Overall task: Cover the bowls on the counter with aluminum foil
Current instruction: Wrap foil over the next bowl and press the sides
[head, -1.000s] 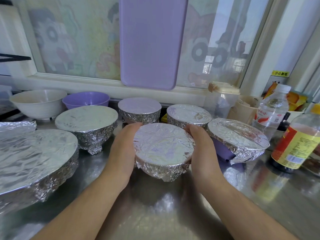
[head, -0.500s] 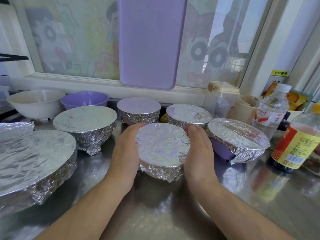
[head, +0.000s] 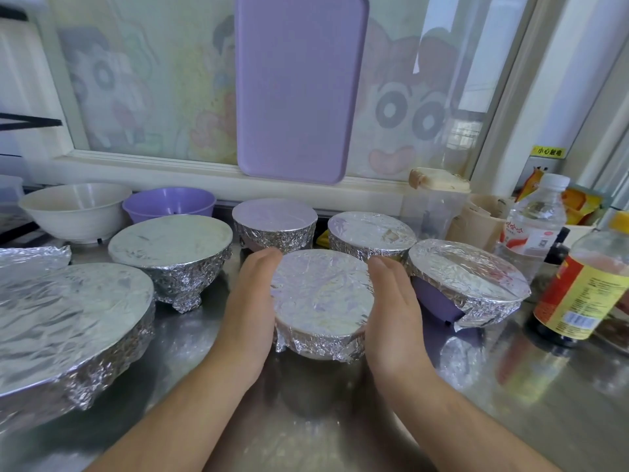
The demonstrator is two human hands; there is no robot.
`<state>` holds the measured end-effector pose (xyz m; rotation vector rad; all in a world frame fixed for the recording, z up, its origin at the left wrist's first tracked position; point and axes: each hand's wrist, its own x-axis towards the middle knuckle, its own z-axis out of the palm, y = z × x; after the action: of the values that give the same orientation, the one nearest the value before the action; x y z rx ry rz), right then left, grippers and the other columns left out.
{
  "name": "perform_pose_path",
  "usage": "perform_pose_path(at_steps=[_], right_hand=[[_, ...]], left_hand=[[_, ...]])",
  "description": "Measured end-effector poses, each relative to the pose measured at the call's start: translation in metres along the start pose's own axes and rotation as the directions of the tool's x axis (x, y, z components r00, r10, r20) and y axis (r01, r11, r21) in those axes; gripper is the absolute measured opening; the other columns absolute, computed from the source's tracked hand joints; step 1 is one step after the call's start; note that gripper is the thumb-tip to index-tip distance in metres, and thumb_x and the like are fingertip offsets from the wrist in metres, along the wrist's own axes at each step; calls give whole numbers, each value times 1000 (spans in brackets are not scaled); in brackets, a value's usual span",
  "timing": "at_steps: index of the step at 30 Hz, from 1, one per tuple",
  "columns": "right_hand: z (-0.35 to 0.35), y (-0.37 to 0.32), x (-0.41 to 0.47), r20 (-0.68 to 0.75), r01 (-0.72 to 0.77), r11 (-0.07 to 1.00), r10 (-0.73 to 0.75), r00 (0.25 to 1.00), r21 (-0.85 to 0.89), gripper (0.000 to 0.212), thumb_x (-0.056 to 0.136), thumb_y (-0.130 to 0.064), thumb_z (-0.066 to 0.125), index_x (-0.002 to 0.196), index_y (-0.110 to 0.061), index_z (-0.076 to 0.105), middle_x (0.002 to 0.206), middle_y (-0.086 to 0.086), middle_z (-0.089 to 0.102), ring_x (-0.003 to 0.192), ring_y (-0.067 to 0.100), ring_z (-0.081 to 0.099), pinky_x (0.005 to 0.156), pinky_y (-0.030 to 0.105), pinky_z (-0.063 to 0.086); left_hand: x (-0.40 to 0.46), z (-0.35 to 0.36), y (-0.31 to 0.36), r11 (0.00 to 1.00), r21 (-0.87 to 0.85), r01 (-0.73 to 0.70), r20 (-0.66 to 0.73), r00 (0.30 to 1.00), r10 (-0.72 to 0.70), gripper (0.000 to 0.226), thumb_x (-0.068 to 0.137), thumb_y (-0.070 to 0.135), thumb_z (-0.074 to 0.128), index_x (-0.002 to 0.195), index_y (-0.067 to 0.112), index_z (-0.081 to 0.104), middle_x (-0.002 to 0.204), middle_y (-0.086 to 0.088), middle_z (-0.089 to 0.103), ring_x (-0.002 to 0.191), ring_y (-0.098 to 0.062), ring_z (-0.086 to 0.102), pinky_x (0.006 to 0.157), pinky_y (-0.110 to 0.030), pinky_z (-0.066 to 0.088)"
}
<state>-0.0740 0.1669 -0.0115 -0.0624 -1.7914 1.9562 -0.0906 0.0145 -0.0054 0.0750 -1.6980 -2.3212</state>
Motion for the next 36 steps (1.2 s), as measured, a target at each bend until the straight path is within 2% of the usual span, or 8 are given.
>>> perform_pose_path(at_steps=[6,9,11,16,20,24,32,36], right_hand=[[5,-2,6,13,-10,1000,10,1000,1,29,107,-25,51,92,-34,74,95,-8,74,95,11,66,85,33,50],[6,-2,10,26,-31,999,30,999,18,25,97,-38,55,101,-25,76,104,-2,76,109,21,69,102,47,51],[5,-5,12,42,-77,995,75,996,64,40,89,-48,57,108,-18,76,111,4,77,115,28,69,110,55,49],[-6,-4,6,25,3,998,-5,1000,55,27,97,-39,55,102,-21,74,99,-5,73,100,15,67,91,36,48],[-1,2,2,45,24,1000,-24,999,-14,23,110,-24,50,103,-30,70,93,-35,69,92,-16,60,85,9,42],[2,2,5,17,4,1000,-4,1000,9,28,110,-22,48,97,-37,68,87,-42,66,86,-20,58,86,20,42],[4,5,11,0,-6,1000,6,1000,29,26,97,-36,51,95,-33,77,98,-19,73,98,3,65,91,33,47],[0,4,11,20,-41,999,41,999,22,37,108,-22,50,86,-36,77,87,-26,70,85,-6,62,87,32,46]], left_hand=[[-1,0,-6,1000,-3,-18,5,1000,18,35,83,51,57,109,37,77,124,3,71,114,-18,67,98,-41,51],[-1,-1,-5,1000,4,-20,-10,1000,20,37,82,51,57,111,36,76,125,0,70,115,-22,67,102,-44,50],[1,-2,-3,1000,7,-1,6,1000,1,35,85,49,61,113,34,76,122,1,73,115,-24,69,103,-46,51],[6,-4,-3,999,-23,35,26,999,-35,23,102,35,58,116,33,77,121,2,75,115,-22,70,106,-49,52],[4,0,-6,998,-52,28,25,999,-27,24,104,33,57,117,33,77,120,6,75,109,-12,71,93,-35,54],[0,1,-9,999,8,-45,-4,999,45,27,108,27,49,119,29,74,119,7,74,108,-8,71,90,-31,53],[-5,-1,-7,993,101,-62,-8,998,63,25,108,28,49,112,32,73,101,24,74,93,9,67,81,-26,46],[-5,-3,-9,992,116,-40,13,999,39,22,101,44,58,111,34,74,111,11,75,108,-9,70,91,-37,51]])
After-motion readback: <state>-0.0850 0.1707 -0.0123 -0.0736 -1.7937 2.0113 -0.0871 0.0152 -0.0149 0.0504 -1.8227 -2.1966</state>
